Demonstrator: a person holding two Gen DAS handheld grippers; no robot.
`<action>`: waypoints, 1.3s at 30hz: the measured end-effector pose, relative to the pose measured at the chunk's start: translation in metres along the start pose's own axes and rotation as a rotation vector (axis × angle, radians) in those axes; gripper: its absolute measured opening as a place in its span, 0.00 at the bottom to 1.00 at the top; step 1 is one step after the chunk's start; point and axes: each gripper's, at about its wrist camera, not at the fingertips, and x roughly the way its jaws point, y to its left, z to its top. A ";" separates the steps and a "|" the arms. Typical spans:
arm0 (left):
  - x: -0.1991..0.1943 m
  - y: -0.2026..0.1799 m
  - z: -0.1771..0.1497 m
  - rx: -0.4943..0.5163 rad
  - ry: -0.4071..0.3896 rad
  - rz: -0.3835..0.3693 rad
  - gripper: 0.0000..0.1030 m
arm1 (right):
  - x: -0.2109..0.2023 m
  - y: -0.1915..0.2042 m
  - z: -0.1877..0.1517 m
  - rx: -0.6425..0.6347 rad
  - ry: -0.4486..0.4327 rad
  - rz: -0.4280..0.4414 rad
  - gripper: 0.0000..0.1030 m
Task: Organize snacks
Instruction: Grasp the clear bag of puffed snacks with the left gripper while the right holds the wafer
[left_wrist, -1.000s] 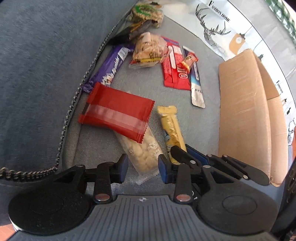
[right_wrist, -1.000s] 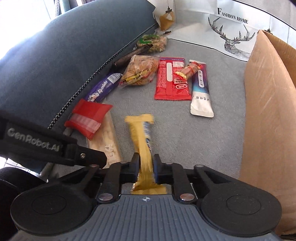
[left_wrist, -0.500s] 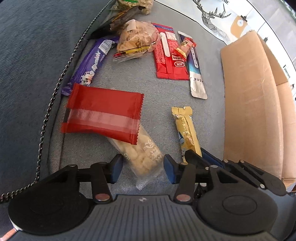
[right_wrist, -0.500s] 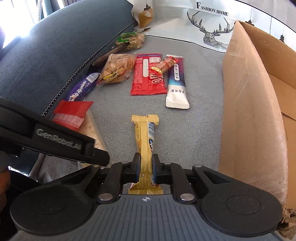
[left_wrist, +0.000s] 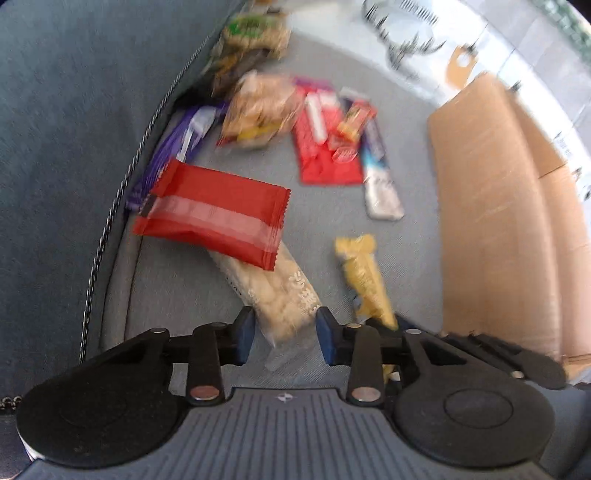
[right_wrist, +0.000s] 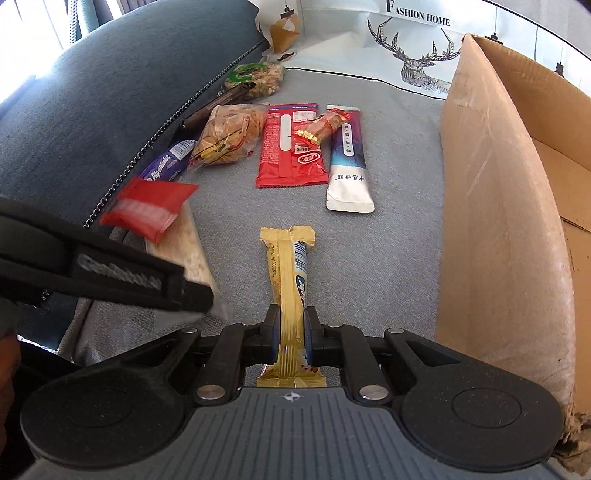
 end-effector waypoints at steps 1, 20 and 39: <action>-0.004 0.000 -0.001 0.008 -0.028 -0.018 0.33 | 0.000 -0.001 0.000 0.003 0.000 0.000 0.13; 0.003 0.007 0.004 -0.011 0.028 0.014 0.46 | 0.004 -0.002 0.002 0.016 0.020 0.003 0.14; 0.020 -0.002 0.013 0.023 0.070 0.051 0.61 | 0.007 -0.001 0.001 0.017 0.022 -0.008 0.15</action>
